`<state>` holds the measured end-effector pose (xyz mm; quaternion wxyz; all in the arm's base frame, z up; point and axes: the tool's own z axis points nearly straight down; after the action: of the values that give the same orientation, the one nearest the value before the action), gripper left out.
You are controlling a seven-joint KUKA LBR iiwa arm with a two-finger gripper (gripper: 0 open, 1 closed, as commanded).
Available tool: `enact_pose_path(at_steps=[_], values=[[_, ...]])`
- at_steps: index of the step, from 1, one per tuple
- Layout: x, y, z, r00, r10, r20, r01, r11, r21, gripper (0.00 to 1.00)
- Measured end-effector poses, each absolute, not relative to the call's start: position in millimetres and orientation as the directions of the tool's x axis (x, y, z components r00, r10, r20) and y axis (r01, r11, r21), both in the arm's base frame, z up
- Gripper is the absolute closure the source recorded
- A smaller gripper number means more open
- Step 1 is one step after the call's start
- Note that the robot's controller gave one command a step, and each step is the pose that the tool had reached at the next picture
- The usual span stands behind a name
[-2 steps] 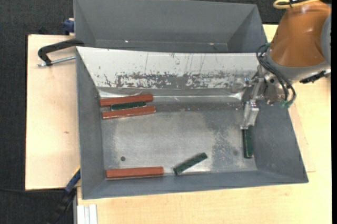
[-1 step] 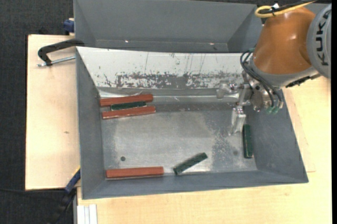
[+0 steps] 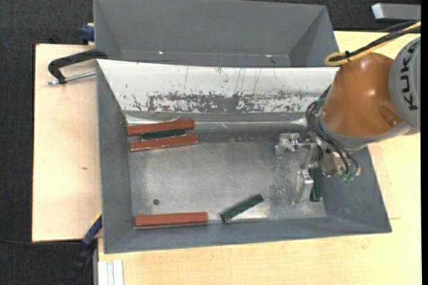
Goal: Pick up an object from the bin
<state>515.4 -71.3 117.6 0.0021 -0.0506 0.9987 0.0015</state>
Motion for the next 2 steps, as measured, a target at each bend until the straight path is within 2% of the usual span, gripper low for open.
enact_pose_path(at_steps=[1,2], values=[[510.3,-47,116,-0.98,-0.199,-0.002,-0.199,0.98,-0.002,0.0],[503.2,-29,81,-0.959,-0.282,-0.003,-0.282,0.959,0.002,0.0]])
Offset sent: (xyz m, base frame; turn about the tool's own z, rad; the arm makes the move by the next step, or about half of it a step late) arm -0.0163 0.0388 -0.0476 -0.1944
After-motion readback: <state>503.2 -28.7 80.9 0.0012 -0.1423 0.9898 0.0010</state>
